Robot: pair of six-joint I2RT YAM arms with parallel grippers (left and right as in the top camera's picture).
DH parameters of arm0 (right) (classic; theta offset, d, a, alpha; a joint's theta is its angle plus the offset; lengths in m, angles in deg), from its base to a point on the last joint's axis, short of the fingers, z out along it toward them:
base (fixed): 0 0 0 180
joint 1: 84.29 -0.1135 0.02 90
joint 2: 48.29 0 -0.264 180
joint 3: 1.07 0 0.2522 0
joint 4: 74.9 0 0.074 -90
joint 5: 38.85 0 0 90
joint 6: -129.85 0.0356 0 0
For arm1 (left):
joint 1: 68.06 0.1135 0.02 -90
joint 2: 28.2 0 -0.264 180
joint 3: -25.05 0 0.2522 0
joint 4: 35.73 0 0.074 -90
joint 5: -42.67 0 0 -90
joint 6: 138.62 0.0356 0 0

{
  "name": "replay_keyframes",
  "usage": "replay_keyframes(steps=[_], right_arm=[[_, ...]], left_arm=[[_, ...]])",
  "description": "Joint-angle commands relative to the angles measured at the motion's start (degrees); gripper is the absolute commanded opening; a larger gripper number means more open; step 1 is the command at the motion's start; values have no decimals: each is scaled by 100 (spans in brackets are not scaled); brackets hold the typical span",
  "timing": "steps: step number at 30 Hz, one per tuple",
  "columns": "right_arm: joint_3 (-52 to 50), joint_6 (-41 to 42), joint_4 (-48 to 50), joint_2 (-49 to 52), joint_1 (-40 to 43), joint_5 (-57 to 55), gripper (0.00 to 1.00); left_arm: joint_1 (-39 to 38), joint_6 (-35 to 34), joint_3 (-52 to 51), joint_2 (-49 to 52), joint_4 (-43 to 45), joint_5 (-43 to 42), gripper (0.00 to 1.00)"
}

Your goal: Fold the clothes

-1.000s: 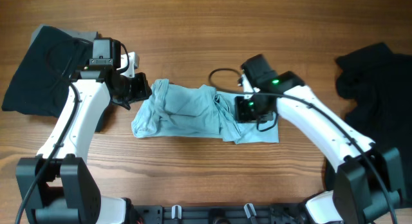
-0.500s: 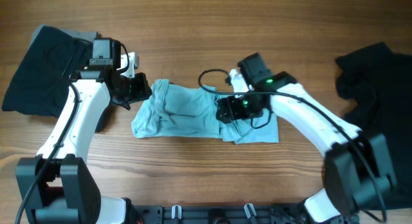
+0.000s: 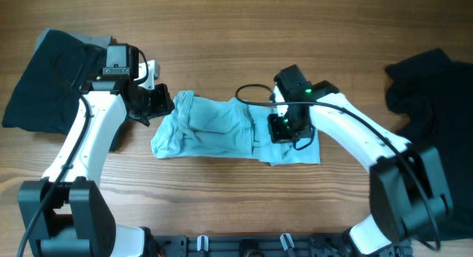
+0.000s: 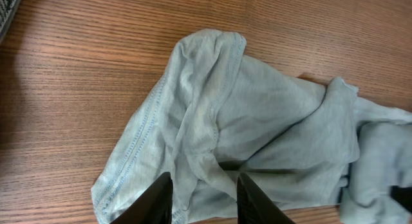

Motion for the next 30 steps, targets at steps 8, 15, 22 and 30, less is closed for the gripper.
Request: replay_keyframes(steps=[8,15,22,30], right_arm=[[175,848,175,-614,42,-356,4],[173,516,627,-612,13,151,4],[173,76,754,-586,-70,911,46],[173,885,831,-592,90,-278,33]], left_arm=[[26,-13,98,-101,-2,-90,33],[26,-13,98,-101,39,-85,34],[26,-13,98,-101,52,-85,34],[26,-11,96,-101,-26,-87,35]])
